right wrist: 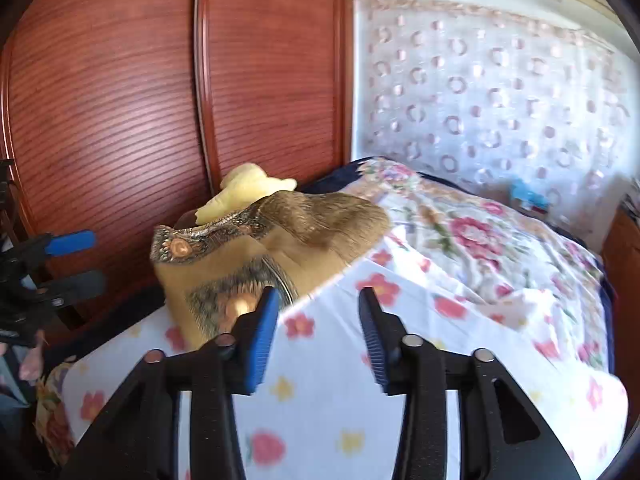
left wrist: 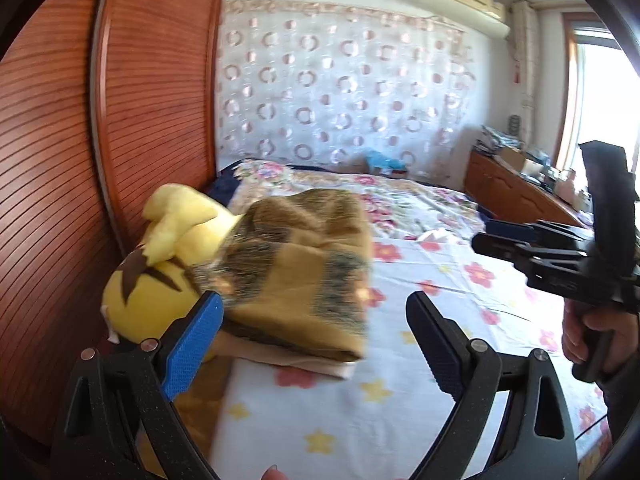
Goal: Fold small clothes
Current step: 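Open both grippers and withdraw from the stacked shirt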
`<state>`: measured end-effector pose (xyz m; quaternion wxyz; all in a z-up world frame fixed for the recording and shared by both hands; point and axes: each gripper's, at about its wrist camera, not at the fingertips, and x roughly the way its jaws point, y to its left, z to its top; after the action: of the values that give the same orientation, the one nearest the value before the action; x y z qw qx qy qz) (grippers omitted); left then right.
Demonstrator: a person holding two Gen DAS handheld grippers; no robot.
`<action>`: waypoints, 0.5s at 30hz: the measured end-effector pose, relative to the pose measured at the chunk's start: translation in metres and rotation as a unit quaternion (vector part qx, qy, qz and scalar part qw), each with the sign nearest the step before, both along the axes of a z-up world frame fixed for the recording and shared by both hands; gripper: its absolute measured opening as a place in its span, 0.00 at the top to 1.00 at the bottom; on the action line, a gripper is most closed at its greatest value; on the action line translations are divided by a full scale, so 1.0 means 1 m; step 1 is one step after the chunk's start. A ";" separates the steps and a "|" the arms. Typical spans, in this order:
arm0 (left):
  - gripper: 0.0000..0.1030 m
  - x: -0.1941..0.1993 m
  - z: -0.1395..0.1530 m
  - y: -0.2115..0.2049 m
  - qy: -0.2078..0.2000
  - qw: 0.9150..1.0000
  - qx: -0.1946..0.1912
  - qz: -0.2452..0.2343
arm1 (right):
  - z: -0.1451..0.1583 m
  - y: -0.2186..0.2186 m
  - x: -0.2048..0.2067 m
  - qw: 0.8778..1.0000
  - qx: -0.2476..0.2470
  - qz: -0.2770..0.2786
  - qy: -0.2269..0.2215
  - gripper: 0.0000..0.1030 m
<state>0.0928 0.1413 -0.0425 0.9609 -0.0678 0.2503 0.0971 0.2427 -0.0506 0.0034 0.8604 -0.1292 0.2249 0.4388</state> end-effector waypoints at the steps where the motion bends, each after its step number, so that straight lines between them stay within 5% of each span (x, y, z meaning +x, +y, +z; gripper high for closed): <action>1: 0.09 -0.001 0.002 -0.010 -0.004 1.000 0.001 -0.010 | 0.000 -0.004 -0.005 1.000 0.003 -0.010 -0.003 0.53; 5: 0.09 0.000 0.009 -0.041 -0.005 0.999 0.004 -0.034 | 0.004 -0.049 -0.042 0.998 0.018 -0.051 -0.008 0.37; 15: 0.09 -0.014 0.028 -0.105 -0.027 0.997 0.033 -0.059 | 0.015 -0.131 -0.119 0.981 0.058 -0.182 -0.025 0.27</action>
<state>0.0784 0.0362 -0.0143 0.9731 -0.0241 0.2244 0.0463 0.1241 -0.1815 0.0183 0.9373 -0.0472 0.1975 0.2834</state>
